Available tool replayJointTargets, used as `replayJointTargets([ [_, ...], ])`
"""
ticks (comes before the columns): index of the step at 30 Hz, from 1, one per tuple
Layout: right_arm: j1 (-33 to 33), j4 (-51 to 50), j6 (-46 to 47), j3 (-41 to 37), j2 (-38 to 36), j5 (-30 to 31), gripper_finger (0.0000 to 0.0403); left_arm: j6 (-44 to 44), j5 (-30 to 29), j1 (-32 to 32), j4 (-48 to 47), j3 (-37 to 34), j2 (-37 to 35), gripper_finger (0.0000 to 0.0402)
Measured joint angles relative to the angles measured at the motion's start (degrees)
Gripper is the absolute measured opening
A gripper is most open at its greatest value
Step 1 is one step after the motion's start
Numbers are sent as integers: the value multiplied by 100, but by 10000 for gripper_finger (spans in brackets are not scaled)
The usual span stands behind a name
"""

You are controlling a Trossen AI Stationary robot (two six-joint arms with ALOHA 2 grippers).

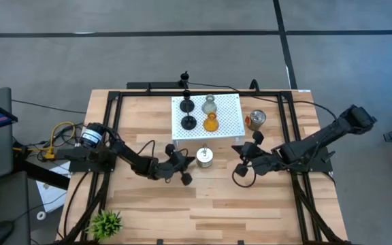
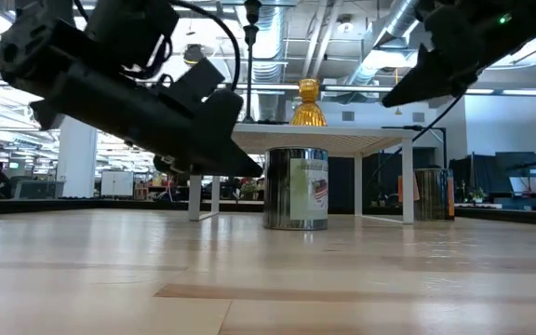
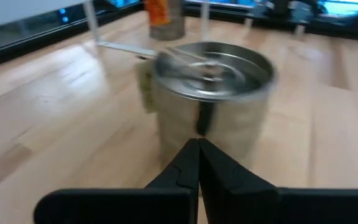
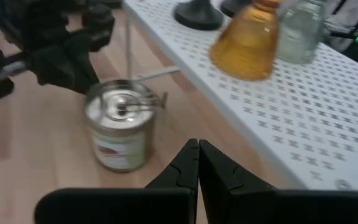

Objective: Pick & Place candle stick holders
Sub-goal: Adjust the left scented candle, then adjust the shelf

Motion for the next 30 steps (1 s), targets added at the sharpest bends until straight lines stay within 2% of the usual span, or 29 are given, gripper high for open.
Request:
replayJointTargets([
  [6, 212, 263, -52, 2, 0, -161, 0, 300, -138, -542, -7, 0, 0, 3],
  [8, 246, 268, -52, 2, 0, -161, 0, 316, -728, -719, -34, 0, 0, 3],
  [12, 231, 479, -58, 1, 0, -142, 0, 406, -2475, -952, -161, -15, -2, 3],
  [14, 231, 544, -61, 2, 0, -134, 0, 523, -2927, -972, -161, -45, -6, 3],
  [25, 231, 536, -203, 2, 0, -124, 0, 686, -3035, -292, -163, -62, -5, 3],
  [30, 231, 531, -212, 2, 0, -119, 0, 721, -3032, -178, -162, -63, -4, 3],
])
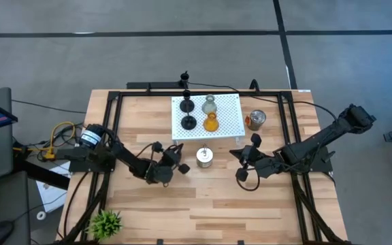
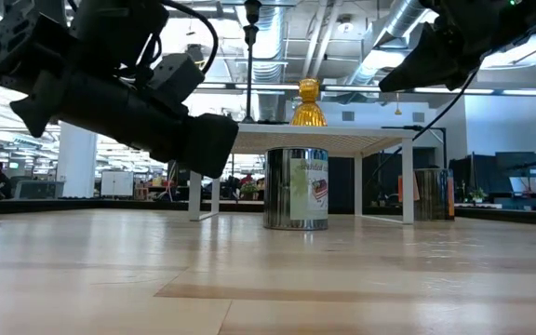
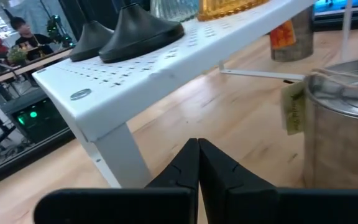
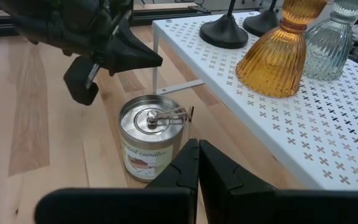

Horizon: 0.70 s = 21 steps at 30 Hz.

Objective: Pick & Place candle stick holders
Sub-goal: Adjust the shelf

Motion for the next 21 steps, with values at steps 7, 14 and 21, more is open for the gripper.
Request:
replayJointTargets([
  [7, 0, -12, 0, 0, 0, 2, 0, 206, -405, 3, 0, 0, 0, 3],
  [14, 0, -14, 0, 0, 0, 2, 0, 350, -690, 2, 0, 0, 0, 3],
  [21, 0, -15, 0, 0, 0, 2, 0, 455, -882, 2, -2, 0, 0, 3],
])
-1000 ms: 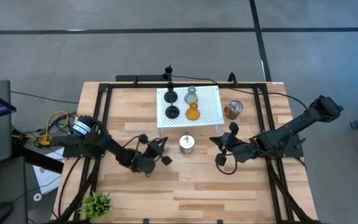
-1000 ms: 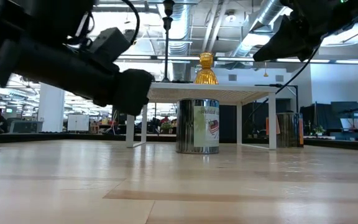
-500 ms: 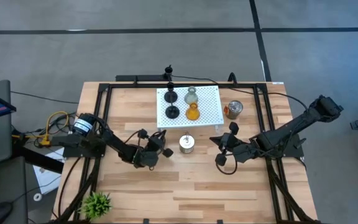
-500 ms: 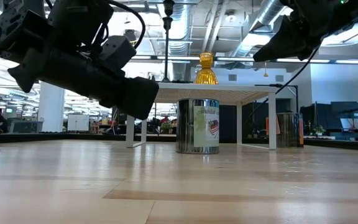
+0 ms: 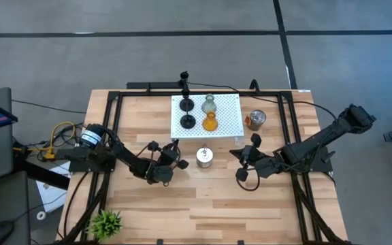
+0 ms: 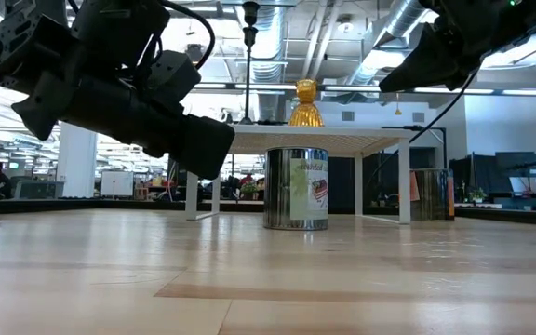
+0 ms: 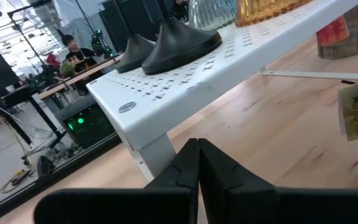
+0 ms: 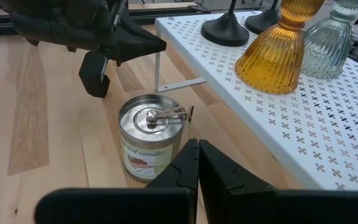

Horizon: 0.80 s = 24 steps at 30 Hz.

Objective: Pick & Place candle stick holders
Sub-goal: Adjust the shelf

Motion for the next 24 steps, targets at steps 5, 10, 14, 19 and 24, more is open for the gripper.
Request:
replayJointTargets([
  [5, 0, -18, 0, 0, 0, 0, 0, -15, 92, -152, -2, -6, -47, 3],
  [10, 53, -174, -138, 0, -46, -27, 0, 208, 607, -932, 43, -4, -430, 5],
  [14, 68, -170, -415, 0, -134, -203, 0, 1043, 667, -1609, 28, -4, -952, 6],
  [19, -32, -129, -846, 0, -166, -170, 0, 1661, 672, -2001, 12, -137, -1676, 4],
  [24, -308, -93, -1128, 0, -166, -99, 0, 1947, 671, -2026, -9, -592, -2335, 4],
])
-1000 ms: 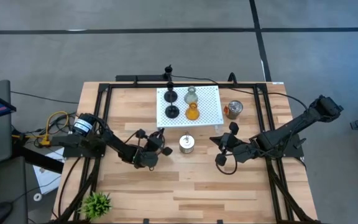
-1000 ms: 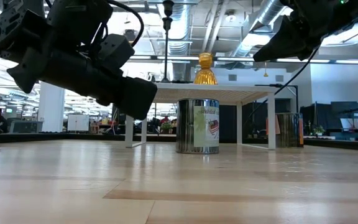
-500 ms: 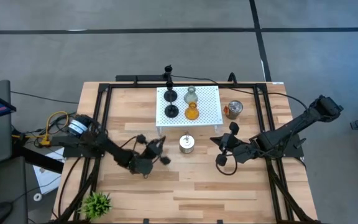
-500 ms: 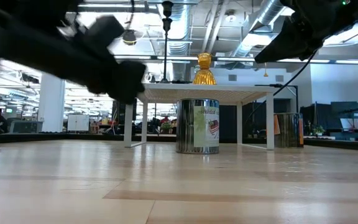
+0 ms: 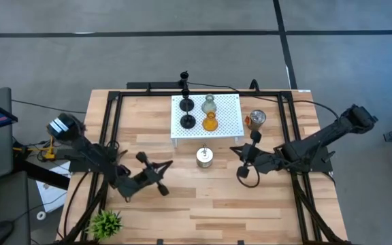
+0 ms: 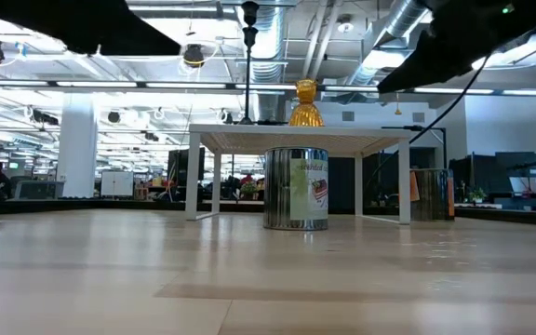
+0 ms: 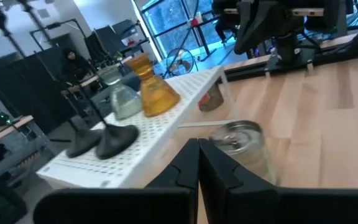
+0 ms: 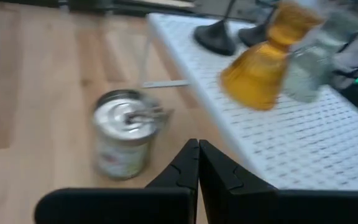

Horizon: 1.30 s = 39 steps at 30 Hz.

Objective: Pick & Place candle stick holders
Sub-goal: Adjust the shelf

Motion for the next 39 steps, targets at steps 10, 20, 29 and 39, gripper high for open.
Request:
replayJointTargets([
  [10, -854, 125, 339, 0, 0, 608, 0, -487, 6, 114, 9, -680, -1575, 3],
  [20, -993, 114, -281, 0, 0, 346, 0, 47, 1171, 380, -57, -715, -2093, 4],
  [29, -63, 1265, -1395, -7, 2, 394, 0, 296, 1496, 341, -123, -695, -1875, 5],
  [39, 352, 2227, -2612, -7, 0, 383, 0, -41, 1567, 415, -113, -695, -1798, 6],
])
